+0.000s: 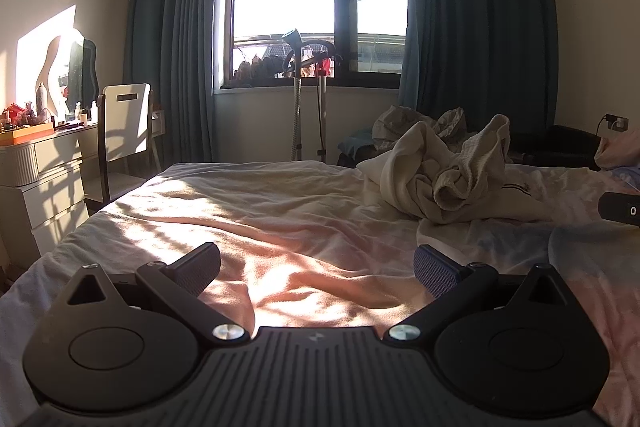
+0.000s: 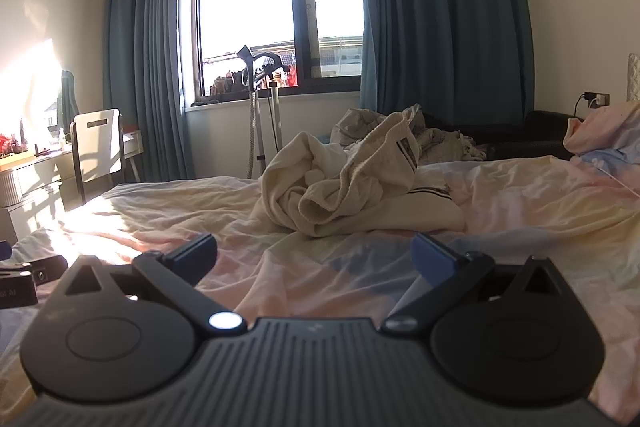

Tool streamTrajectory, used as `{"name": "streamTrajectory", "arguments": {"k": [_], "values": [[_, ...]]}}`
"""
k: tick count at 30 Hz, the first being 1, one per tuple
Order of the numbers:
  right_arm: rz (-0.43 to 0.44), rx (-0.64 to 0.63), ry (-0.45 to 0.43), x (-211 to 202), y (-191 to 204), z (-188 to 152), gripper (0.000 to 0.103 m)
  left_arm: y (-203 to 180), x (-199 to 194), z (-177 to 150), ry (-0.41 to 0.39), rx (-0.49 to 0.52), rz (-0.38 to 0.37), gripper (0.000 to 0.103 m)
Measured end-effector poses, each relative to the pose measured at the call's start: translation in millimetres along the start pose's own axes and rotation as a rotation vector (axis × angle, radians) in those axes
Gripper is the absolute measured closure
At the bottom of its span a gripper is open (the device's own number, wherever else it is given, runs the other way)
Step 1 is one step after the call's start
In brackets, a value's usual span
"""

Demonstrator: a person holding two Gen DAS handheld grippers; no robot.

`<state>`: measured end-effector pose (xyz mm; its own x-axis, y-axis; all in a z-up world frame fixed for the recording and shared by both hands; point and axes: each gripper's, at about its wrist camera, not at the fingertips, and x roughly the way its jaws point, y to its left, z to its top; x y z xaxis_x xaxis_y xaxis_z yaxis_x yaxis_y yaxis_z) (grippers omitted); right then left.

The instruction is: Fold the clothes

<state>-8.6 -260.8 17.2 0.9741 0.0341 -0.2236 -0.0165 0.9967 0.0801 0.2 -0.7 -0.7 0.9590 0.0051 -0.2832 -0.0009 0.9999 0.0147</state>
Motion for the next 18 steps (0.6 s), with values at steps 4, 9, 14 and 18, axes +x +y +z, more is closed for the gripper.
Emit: {"name": "streamTrajectory", "arguments": {"k": [4,9,14,18], "values": [[-0.005,-0.004,-0.003,0,-2,1,0.0,-1,1,-1,-0.004,0.003,0.002,0.0],[-0.006,-0.035,-0.01,-4,12,-3,0.0,-3,2,-3,-0.009,0.006,0.004,0.0],[0.0,-0.007,-0.004,1,3,-2,0.0,-6,3,-6,-0.011,0.014,0.003,0.0],[-0.003,0.0,0.004,2,1,-3,0.0,-9,2,-7,-0.014,0.016,0.002,0.0]]}}
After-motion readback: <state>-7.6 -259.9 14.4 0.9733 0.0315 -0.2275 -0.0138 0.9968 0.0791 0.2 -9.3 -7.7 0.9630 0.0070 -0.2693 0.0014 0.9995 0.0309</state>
